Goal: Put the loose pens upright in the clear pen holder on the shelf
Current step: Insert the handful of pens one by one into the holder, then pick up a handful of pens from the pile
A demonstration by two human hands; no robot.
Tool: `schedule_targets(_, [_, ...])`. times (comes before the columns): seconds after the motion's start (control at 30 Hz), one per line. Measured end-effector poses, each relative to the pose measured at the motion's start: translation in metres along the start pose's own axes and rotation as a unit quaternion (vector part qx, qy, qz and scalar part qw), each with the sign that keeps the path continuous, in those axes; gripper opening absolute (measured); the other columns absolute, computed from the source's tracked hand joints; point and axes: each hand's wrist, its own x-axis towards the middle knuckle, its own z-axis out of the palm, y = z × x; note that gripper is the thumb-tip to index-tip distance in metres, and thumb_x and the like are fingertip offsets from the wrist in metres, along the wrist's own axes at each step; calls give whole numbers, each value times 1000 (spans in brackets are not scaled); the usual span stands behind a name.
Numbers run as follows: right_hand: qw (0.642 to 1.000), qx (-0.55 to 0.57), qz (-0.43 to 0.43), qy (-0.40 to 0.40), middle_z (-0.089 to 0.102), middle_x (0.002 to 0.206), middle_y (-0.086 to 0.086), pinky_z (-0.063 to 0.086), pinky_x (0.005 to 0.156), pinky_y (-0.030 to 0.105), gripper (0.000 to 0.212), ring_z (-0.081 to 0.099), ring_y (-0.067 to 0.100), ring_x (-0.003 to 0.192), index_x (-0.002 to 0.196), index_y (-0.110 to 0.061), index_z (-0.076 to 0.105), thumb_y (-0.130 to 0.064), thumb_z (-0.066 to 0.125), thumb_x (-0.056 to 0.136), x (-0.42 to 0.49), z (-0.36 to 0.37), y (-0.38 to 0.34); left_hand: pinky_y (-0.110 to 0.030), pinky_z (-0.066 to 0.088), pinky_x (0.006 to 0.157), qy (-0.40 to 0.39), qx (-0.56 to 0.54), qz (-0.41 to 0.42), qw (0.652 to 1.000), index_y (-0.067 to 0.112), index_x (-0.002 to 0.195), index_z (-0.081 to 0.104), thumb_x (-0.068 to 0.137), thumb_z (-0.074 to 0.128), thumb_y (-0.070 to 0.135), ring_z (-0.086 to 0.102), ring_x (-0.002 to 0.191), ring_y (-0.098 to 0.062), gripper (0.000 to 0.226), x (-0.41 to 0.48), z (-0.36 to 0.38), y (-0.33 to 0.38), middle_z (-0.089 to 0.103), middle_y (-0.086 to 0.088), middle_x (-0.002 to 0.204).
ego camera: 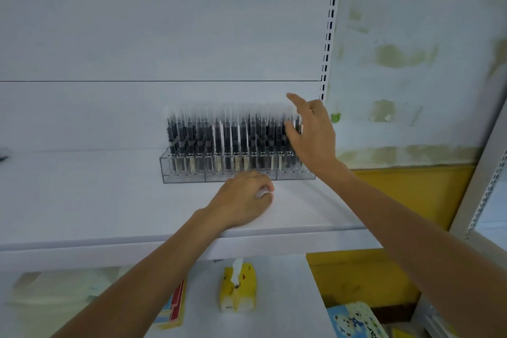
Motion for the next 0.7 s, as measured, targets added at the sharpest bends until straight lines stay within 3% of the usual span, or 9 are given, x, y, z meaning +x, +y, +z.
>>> schedule_targets(0.1, [998, 40, -31, 30, 55, 102, 13, 43, 59, 29, 48, 52, 21, 82, 132, -12, 51, -7, 59, 85, -1, 5, -25, -27, 40, 90, 31, -28, -4, 999, 20, 112, 60, 93, 50, 26, 50, 108, -13, 23, -12, -13, -10, 56, 4, 116])
schedule_targets(0.27, [977, 182, -90, -68, 63, 104, 8, 54, 70, 37, 36, 57, 14, 81, 125, -7, 57, -8, 54, 89, -5, 36, -101, -21, 43, 80, 115, -20, -71, 991, 17, 108, 63, 91, 54, 18, 55, 90, -9, 19, -66, -68, -63, 61, 4, 104])
schedule_targets(0.33, [957, 263, -57, -111, 64, 108, 7, 51, 79, 29, 35, 56, 11, 85, 125, -7, 58, -6, 54, 90, -10, 56, -150, -20, 45, 79, 150, -12, -120, 981, 16, 103, 64, 89, 56, 13, 57, 83, -8, 16, -99, -98, -89, 62, 3, 99])
schedule_targets(0.4, [935, 318, -52, -148, 64, 111, 7, 47, 81, 24, 35, 56, 9, 87, 125, -9, 58, -7, 55, 90, -18, 79, -209, -10, 41, 73, 180, 1, -166, 969, 16, 99, 64, 88, 57, 10, 57, 80, -6, 15, -139, -131, -117, 62, 5, 96])
schedule_targets(0.47, [919, 346, -71, -177, 63, 115, 5, 48, 85, 27, 36, 58, 11, 93, 127, -11, 57, -11, 56, 91, -30, 102, -266, -4, 37, 70, 202, 14, -208, 957, 17, 97, 65, 87, 57, 9, 57, 79, -3, 15, -185, -163, -141, 63, 5, 95])
schedule_targets(0.7, [894, 371, -57, -243, 62, 119, 5, 49, 90, 34, 36, 59, 16, 100, 129, -12, 55, -16, 53, 93, -67, 162, -403, -7, 38, 69, 228, 51, -284, 930, 22, 91, 60, 87, 57, 8, 55, 79, 2, 14, -326, -244, -203, 62, 4, 93])
